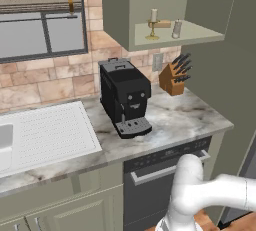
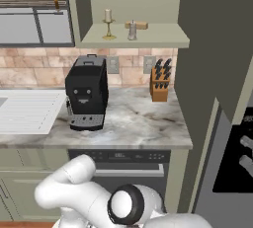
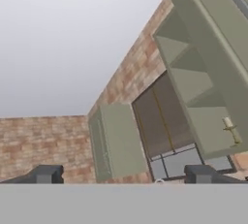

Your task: Pick the candle and candle from the dining table and place them in the open cabinet. Close the cabinet after placing the objects.

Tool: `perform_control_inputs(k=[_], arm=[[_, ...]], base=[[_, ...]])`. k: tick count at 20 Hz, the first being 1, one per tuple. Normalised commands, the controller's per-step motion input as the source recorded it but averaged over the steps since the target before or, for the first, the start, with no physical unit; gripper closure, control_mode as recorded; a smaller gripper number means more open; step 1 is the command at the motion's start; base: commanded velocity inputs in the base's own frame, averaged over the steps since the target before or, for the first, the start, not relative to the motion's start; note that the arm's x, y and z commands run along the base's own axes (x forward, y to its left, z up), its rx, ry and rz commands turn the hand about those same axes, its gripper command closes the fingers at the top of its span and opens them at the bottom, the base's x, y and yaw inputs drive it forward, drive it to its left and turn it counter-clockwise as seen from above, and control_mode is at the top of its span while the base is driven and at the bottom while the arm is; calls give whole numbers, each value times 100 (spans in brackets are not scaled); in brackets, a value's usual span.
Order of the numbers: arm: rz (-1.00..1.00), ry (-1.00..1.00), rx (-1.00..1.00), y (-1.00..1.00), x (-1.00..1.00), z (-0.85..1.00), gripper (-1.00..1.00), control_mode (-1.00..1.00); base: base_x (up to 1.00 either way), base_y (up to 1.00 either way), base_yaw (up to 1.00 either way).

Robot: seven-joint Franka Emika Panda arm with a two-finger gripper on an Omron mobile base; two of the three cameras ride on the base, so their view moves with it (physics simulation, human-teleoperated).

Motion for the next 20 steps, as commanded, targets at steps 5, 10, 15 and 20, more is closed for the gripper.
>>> perform_control_inputs(k=[5,10,15,20], arm=[[6,-6,0,-8,27,0,-100,-100],[8,-4,0,-17,45,0,-100,-100],[7,-4,0,-32,31,-1,-100,-100],[6,-2,0,-15,15,-20,-100,-100]], base=[[0,0,0],[0,0,0],[0,0,0],[0,0,0]])
